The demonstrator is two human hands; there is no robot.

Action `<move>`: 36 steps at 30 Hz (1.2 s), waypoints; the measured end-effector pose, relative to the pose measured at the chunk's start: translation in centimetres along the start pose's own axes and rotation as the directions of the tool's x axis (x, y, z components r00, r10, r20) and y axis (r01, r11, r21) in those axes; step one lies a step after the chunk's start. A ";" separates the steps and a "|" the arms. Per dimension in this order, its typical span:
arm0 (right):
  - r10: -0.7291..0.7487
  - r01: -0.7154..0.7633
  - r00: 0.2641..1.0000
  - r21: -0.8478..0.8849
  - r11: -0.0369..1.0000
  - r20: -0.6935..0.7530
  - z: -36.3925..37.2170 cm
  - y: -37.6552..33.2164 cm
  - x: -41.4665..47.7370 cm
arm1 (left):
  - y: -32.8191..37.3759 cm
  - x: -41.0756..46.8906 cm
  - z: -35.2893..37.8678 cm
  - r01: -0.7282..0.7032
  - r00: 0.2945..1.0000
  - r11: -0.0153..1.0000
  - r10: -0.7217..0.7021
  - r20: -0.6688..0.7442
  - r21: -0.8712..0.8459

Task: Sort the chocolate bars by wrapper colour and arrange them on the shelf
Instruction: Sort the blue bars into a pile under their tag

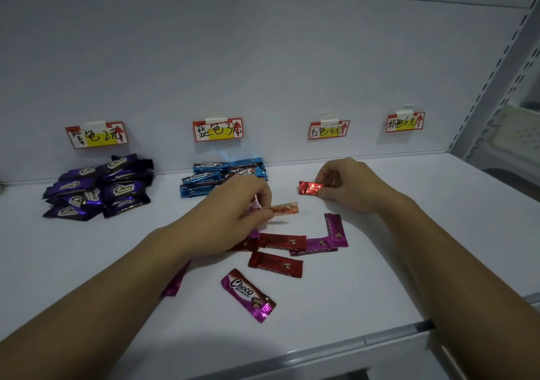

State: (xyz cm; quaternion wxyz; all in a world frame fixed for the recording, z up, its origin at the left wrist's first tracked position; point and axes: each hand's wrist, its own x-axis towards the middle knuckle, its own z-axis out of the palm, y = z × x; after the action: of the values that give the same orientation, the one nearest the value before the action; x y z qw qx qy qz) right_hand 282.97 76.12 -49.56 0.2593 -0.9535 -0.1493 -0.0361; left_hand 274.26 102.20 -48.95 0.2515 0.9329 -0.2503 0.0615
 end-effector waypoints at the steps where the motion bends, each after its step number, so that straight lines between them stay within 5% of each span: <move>1: -0.019 0.019 1.000 0.013 1.000 0.010 0.3 -0.5 -0.2 | 0.0 0.0 -0.4 0.017 0.999 0.998 -0.019 -0.038 -0.052; 6: -0.075 0.072 0.992 0.026 0.997 0.104 1.1 -2.1 -0.8 | -0.2 -0.1 -2.5 0.078 0.985 0.983 -0.101 -0.139 -0.164; 11: -0.104 0.102 0.988 0.029 0.994 0.115 1.4 -2.4 -1.0 | -2.2 0.3 -4.6 0.284 0.916 0.959 -0.276 -0.291 -0.016; 15: -0.138 0.138 0.990 -0.006 0.990 0.003 1.5 -2.9 -1.1 | -3.0 -0.1 -6.6 0.342 0.906 0.940 -0.326 -0.270 0.010; 19: -0.346 0.341 0.935 -0.079 0.937 -0.072 1.9 -7.1 -0.6 | -2.9 -1.1 -8.8 0.324 0.914 0.944 -0.297 -0.276 0.056; 25: -0.574 0.573 0.818 0.114 0.811 -0.031 3.2 -17.7 1.8 | -5.3 -5.9 -11.5 0.322 0.896 0.941 -0.267 -0.354 0.106; 30: -0.735 0.737 0.675 0.009 0.676 -0.063 8.2 -25.9 4.0 | -9.6 -13.7 -13.8 0.434 0.780 0.897 -0.325 -0.535 0.087; 34: -0.786 0.784 0.617 -0.050 0.619 -0.045 13.1 -33.9 6.3 | -15.5 -22.6 -14.0 0.738 0.598 0.666 -0.575 -0.558 0.105; 36: -0.809 0.805 0.586 -0.087 0.588 -0.048 15.9 -38.1 7.7 | -17.4 -26.2 -13.6 0.773 0.568 0.626 -0.614 -0.548 0.100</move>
State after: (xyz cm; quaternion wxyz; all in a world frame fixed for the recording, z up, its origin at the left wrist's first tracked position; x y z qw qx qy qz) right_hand 278.63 117.50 -43.68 0.1940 -0.7866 -0.5535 -0.1929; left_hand 260.38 133.39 -51.10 0.1472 0.9384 0.2247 0.2175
